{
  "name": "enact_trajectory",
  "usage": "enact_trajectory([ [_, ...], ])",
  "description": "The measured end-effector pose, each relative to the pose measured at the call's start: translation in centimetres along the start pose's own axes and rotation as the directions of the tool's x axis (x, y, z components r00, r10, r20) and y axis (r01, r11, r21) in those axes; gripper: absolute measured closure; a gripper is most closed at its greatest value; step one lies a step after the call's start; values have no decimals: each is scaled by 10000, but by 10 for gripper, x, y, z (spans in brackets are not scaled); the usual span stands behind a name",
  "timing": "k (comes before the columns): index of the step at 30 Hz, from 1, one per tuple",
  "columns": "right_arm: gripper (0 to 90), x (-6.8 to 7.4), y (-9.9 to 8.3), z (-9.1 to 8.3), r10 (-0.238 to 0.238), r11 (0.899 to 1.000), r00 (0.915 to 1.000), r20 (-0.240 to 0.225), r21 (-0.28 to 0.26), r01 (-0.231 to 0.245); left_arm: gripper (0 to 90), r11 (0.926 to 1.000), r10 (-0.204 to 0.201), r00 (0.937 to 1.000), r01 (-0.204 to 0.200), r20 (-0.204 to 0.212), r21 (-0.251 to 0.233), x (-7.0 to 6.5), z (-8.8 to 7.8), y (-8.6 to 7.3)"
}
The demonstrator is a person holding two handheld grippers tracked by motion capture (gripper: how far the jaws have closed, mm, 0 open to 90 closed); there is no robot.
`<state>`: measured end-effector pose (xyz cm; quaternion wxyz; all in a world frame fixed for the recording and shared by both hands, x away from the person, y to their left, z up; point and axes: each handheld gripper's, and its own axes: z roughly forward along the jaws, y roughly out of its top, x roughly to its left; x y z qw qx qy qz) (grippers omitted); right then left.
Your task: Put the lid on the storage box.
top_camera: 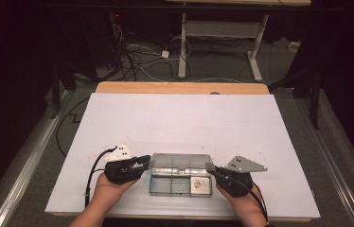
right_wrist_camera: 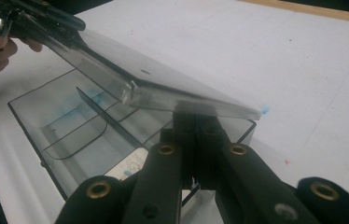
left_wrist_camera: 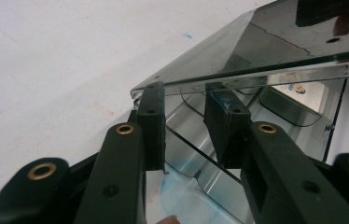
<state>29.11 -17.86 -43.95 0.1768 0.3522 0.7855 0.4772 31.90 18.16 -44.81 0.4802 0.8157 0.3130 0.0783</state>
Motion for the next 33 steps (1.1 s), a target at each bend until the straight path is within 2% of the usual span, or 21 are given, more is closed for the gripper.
enact_trajectory([
  [4,889,0,-1,1,-74,10000,10000,6,59,74,672,9999,-121,9999,121,5,101,0,-4,-5],
  [7,889,0,-1,0,-42,9999,10000,69,92,42,632,9986,-476,9986,470,251,232,-2,-7,-12],
  [10,889,-1,-3,0,-16,9999,10000,51,117,15,644,9984,-369,9987,353,363,436,-9,-8,-15],
  [13,889,-1,-4,-1,5,9998,10000,7,176,-5,737,9982,-301,9984,275,484,534,-17,-3,-14],
  [15,888,-1,-6,-1,-21,9997,10000,8,231,20,810,9982,-394,9970,362,660,487,-19,0,-13],
  [17,889,-1,-8,-2,-6,9996,10000,11,288,6,862,9985,-373,9971,345,670,422,-20,2,-13],
  [22,889,-2,-13,-4,54,9992,10000,53,394,-56,872,9994,-189,9973,168,715,298,-21,2,-13],
  [28,885,-6,-21,-12,153,9992,9997,205,376,-161,869,9988,96,9984,-123,558,479,-25,2,-16],
  [30,852,-10,-25,-17,262,9994,9988,426,234,-272,868,9987,168,9989,-190,449,478,-26,1,-16],
  [33,721,-20,-32,-25,559,9983,9936,982,82,-570,868,9988,184,9991,-201,377,450,-27,-1,-18],
])
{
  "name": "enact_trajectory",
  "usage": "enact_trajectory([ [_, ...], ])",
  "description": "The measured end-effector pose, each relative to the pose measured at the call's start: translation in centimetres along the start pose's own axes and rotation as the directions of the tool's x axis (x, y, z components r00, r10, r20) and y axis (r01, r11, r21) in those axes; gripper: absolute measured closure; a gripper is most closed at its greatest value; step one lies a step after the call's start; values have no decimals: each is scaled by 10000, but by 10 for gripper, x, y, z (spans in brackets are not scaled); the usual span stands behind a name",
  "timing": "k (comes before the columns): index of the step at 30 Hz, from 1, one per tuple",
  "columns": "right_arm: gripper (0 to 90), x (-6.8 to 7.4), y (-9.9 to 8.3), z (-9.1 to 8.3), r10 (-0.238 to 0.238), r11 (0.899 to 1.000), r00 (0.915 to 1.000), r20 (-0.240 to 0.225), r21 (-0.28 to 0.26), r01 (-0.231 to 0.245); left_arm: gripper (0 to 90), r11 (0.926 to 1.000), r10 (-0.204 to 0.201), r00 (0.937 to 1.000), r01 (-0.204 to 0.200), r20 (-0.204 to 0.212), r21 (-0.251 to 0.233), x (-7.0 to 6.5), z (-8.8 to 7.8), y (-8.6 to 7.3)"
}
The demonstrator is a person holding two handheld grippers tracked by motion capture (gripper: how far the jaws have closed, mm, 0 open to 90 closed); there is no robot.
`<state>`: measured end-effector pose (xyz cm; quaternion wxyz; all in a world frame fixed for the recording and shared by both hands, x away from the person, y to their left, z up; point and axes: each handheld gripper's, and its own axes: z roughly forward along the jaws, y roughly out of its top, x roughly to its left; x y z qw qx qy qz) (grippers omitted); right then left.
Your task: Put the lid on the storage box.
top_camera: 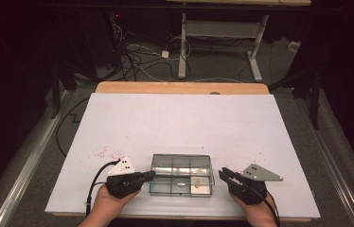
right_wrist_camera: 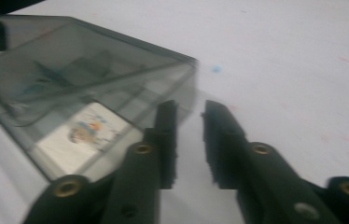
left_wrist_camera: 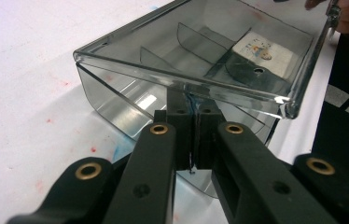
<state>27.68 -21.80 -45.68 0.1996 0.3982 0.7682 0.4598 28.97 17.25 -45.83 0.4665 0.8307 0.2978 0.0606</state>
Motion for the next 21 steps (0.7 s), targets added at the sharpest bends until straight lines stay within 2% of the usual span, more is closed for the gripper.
enact_trajectory([
  [3,545,-12,-7,-3,278,9993,9981,556,227,-291,868,10000,68,10000,-68,-43,33,-2,-1,-3],
  [7,342,-21,-14,-7,323,9989,9944,1007,293,-354,868,9998,182,9998,-182,-105,17,-6,-5,-7],
  [13,0,-25,-16,-3,491,9975,9916,1193,450,-548,868,9997,240,9996,-239,-132,65,-8,-9,-11],
  [18,0,-24,-17,1,563,9955,9908,1227,685,-650,868,9998,126,9998,-125,-123,132,-6,-9,-14],
  [21,0,-22,-17,2,558,9954,9914,1184,705,-645,868,9994,205,9996,-199,-206,296,-6,-7,-15],
])
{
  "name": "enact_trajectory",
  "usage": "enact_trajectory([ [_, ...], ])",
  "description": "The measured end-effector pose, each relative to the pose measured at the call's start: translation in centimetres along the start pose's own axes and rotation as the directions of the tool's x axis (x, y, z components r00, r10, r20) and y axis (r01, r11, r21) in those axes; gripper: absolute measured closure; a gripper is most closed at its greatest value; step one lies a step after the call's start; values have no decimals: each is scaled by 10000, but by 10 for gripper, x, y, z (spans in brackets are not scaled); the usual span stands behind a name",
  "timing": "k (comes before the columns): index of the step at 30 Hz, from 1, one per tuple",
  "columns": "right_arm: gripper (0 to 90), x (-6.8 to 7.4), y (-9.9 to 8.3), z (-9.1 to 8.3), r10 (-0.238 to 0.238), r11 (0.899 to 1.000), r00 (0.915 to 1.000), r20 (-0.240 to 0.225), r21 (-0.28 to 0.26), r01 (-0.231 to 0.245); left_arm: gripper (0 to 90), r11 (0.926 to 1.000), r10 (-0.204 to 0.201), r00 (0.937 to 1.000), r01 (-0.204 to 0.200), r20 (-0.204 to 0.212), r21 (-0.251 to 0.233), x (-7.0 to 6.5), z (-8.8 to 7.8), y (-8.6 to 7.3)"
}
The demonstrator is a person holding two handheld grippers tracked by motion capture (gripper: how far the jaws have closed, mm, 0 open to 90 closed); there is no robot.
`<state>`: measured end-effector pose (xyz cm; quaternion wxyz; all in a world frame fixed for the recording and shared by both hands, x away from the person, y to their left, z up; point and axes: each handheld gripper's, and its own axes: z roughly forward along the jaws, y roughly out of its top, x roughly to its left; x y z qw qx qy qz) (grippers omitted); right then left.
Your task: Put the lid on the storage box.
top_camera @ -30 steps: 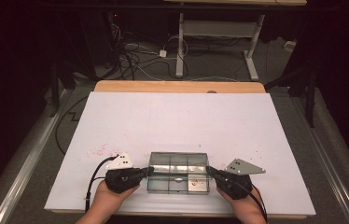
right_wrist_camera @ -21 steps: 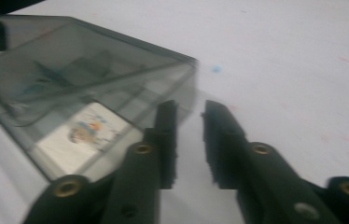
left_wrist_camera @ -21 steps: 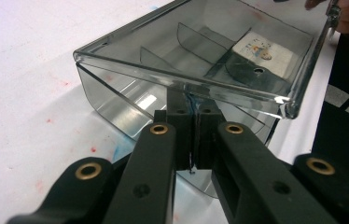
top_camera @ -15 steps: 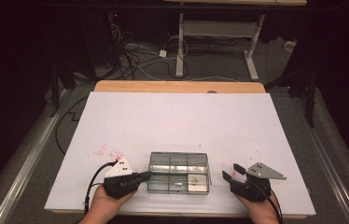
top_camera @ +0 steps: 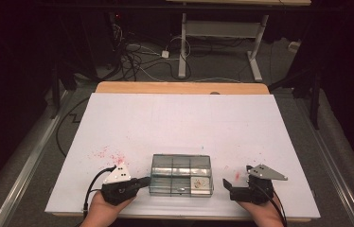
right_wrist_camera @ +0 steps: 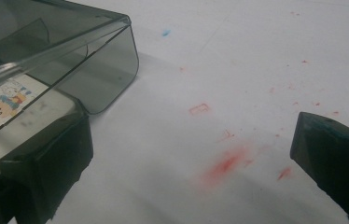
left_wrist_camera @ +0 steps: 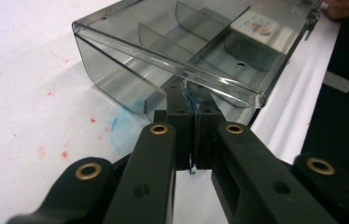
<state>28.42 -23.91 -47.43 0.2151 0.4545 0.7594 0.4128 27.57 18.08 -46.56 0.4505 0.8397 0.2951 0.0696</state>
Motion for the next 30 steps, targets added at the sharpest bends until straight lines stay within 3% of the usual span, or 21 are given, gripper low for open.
enact_trajectory([
  [10,0,0,-1,0,45,10000,10000,-84,37,-44,867,9994,-263,9996,264,-47,223,7,4,-4],
  [14,0,0,0,0,34,10000,10000,-78,-18,-34,866,9991,-262,9994,269,-236,339,12,5,-6],
  [22,0,0,1,-1,48,10000,9999,-91,-62,-48,867,9971,-728,9950,742,-684,170,30,-3,-9],
  [30,0,-1,1,-1,57,9999,10000,-67,-82,-58,867,9908,-1352,9804,1354,-1434,-84,54,-17,-16],
])
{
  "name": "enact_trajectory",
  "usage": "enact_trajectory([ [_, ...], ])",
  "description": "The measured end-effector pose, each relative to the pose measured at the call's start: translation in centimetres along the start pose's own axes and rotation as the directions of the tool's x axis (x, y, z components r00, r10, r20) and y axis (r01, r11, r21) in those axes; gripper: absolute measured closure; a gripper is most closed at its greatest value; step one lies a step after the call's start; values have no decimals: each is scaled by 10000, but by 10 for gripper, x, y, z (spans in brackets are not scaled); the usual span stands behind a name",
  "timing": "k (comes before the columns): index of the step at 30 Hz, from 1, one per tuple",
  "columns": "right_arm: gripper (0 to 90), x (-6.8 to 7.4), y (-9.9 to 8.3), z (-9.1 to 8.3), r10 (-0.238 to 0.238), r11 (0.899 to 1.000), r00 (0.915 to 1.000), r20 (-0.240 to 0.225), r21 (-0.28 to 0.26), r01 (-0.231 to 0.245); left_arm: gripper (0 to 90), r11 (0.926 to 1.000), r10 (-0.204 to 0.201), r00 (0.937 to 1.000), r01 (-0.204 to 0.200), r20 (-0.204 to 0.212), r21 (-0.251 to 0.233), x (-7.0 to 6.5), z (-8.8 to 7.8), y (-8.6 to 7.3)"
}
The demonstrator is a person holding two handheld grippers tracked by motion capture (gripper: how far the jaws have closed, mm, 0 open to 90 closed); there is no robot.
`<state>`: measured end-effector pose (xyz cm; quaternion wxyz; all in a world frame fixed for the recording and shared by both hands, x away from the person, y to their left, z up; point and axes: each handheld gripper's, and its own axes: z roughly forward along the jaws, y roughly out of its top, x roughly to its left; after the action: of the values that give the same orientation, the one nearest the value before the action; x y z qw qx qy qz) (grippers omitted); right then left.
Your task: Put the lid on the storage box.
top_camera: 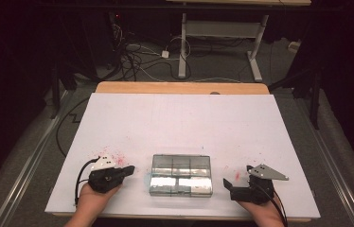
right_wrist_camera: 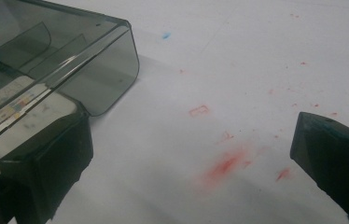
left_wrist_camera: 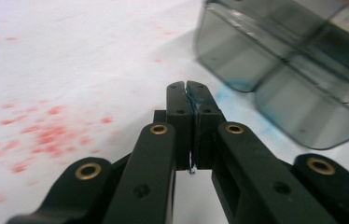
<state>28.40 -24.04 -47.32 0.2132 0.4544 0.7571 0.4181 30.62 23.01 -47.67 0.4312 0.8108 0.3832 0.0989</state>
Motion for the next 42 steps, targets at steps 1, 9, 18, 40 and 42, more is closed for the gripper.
enact_trajectory([
  [1,0,0,0,0,-5,10000,10000,8,-11,5,867,10000,-78,9999,78,-129,-21,4,-2,0],
  [9,0,0,0,-1,17,10000,10000,44,-52,-17,845,9994,-346,9984,342,-446,-100,17,-6,-4],
  [18,0,0,0,0,-34,10000,10000,42,-41,34,566,9999,-54,9990,59,-453,100,16,-1,-4],
  [40,0,2,0,1,-91,9999,9999,52,-94,92,0,9983,-20,9994,0,-345,-585,18,-1,0],
  [42,0,2,0,1,-139,9999,9999,45,-91,139,0,9987,-25,9995,9,-314,-512,18,0,0],
])
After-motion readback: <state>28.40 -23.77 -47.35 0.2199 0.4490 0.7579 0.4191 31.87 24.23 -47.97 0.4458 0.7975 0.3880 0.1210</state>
